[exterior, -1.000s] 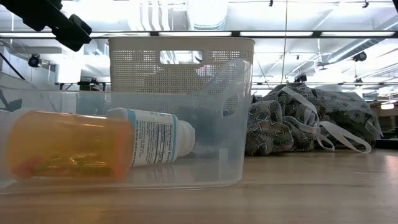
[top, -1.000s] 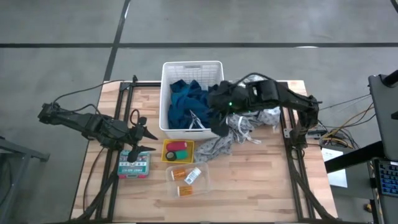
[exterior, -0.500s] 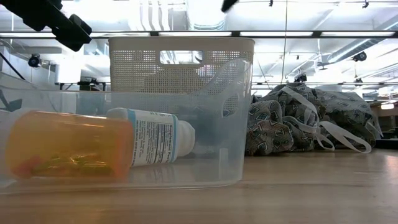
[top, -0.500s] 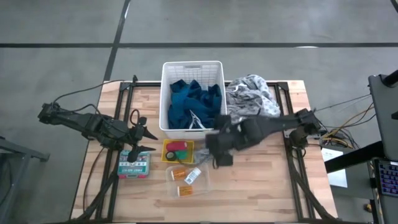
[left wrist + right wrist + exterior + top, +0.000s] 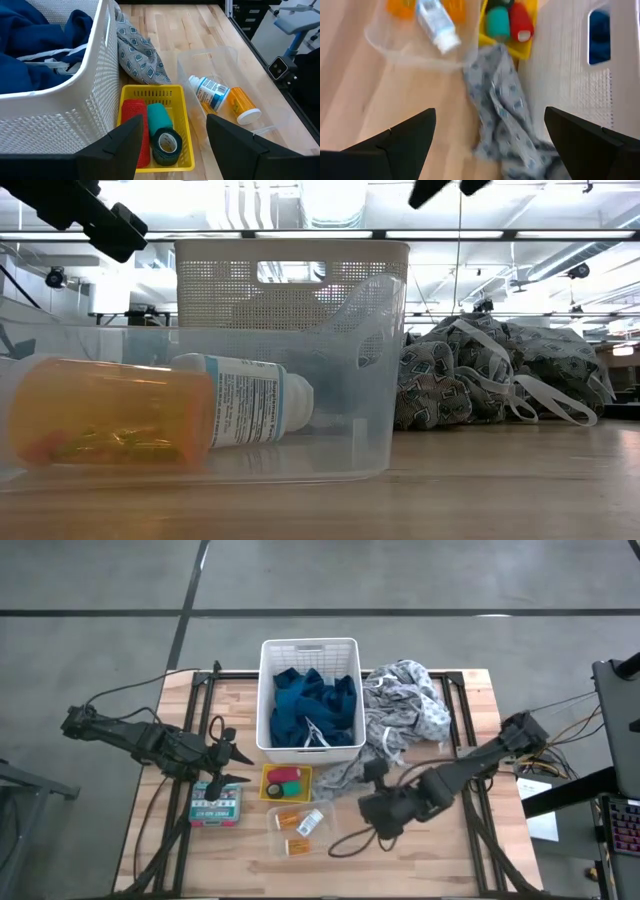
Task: Pick & Place Medicine items
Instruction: Put the gray lapover patient gown into the white laundry bin
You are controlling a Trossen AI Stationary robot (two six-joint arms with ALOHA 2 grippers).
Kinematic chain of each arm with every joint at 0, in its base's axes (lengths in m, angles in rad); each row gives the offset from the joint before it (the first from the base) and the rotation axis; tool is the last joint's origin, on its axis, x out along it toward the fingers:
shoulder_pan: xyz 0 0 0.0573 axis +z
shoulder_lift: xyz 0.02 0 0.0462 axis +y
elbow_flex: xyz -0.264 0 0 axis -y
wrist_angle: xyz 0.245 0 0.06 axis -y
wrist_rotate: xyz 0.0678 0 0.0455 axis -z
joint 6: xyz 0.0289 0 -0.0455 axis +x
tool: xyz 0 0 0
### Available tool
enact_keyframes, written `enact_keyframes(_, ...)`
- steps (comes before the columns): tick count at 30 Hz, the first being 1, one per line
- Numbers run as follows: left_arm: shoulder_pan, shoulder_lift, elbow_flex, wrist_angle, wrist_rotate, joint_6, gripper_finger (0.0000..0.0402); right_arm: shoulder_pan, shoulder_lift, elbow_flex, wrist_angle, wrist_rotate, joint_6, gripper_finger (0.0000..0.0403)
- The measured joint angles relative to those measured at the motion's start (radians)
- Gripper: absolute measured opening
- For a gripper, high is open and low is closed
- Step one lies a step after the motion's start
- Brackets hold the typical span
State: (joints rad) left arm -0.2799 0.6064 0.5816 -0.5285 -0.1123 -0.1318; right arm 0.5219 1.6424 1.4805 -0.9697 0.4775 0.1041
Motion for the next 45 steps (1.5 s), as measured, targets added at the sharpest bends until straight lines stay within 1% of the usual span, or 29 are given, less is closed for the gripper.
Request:
enact_keyframes(4, 0.0, 0.0, 0.0, 0.0, 0.0, 0.0, 0.0226, 0.018, -0.102, -0.216, 0.27, 0.084, -0.015, 0.037)
enact_keyframes(6, 0.0, 0.0, 0.0, 0.0, 0.0, 0.0, 0.0226, 0.015, -0.14, -0.321, 0.397, 0.126, -0.082, 0.037)
enact_keyframes(8, 0.0, 0.0, 0.0, 0.0, 0.0, 0.0, 0.0226, 0.004, -0.162, -0.422, 0.499, 0.137, -0.141, 0.037)
enact_keyframes(13, 0.0, 0.0, 0.0, 0.0, 0.0, 0.0, 0.0226, -0.017, -0.173, -0.613, 0.703, 0.14, -0.153, 0.037)
enact_keyframes(17, 0.0, 0.0, 0.0, 0.0, 0.0, 0.0, 0.0226, -0.037, -0.14, -0.7, 0.888, 0.153, -0.159, 0.037)
enact_keyframes(22, 0.0, 0.0, 0.0, 0.0, 0.0, 0.0, 0.0226, -0.073, -0.086, -0.713, 0.902, 0.181, -0.216, 0.037)
enact_keyframes(26, 0.0, 0.0, 0.0, 0.0, 0.0, 0.0, 0.0226, -0.102, -0.044, -0.709, 0.902, 0.185, -0.268, 0.037)
enact_keyframes(33, 0.0, 0.0, 0.0, 0.0, 0.0, 0.0, 0.0226, -0.133, 0.04, -0.7, 0.905, 0.181, -0.313, 0.037)
enact_keyframes(39, 0.0, 0.0, 0.0, 0.0, 0.0, 0.0, 0.0226, -0.146, 0.094, -0.7, 0.948, 0.217, -0.323, 0.037)
enact_keyframes(41, 0.0, 0.0, 0.0, -0.001, 0.0, 0.0, 0.0226, -0.148, 0.097, -0.7, 0.957, 0.236, -0.325, 0.037)
enact_keyframes(45, 0.0, 0.0, 0.0, 0.0, 0.0, 0.0, 0.0226, -0.157, 0.095, -0.699, 0.968, 0.24, -0.299, 0.0365)
